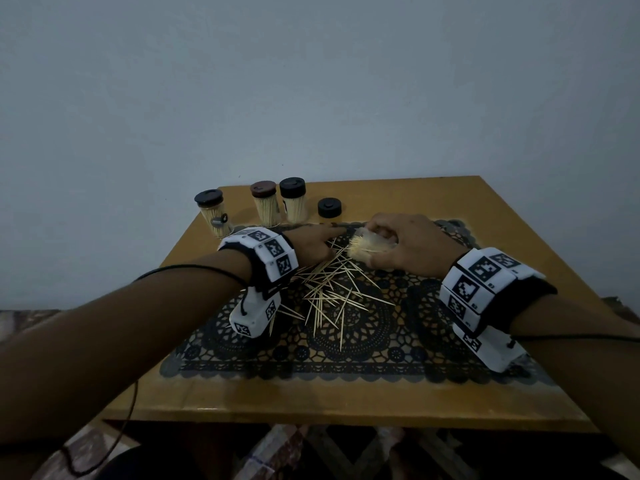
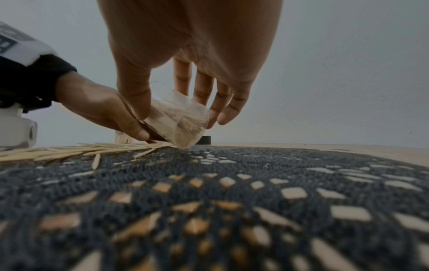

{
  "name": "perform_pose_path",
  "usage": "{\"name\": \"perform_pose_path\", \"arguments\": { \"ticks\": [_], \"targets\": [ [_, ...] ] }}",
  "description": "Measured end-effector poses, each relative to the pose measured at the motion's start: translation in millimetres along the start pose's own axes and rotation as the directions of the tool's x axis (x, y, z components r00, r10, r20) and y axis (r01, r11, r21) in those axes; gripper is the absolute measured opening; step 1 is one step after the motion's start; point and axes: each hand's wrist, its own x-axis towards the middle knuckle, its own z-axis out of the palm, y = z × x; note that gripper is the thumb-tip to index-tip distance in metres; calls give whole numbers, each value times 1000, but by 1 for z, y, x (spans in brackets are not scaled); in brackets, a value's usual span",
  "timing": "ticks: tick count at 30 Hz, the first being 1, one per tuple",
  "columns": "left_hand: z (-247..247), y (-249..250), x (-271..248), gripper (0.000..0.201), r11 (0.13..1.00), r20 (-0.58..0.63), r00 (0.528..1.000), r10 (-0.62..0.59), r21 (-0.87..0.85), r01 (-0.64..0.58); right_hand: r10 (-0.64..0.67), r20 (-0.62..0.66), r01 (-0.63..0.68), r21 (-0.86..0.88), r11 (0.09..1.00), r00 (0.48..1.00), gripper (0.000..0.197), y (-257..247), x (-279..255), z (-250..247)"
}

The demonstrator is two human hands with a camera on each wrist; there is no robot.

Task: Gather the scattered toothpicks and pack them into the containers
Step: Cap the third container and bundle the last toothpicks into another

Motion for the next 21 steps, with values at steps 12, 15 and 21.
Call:
{"name": "perform_pose_path", "arguments": {
  "ticks": [12,15,21],
  "targets": [
    [4,-8,-46,35,959,-58,978,199,215,-183,37,-15,-37,-46,998,999,41,-1,0,-1],
    [10,-5,-55,29,963,-89,978,191,209,-169,36,-11,-36,-37,999,999,41,-2,0,-1],
    [20,2,-64,68,991,-78,996,50,131,-40,33,-16,-33,-30,999,999,41,-3,0,-1]
  ]
}}
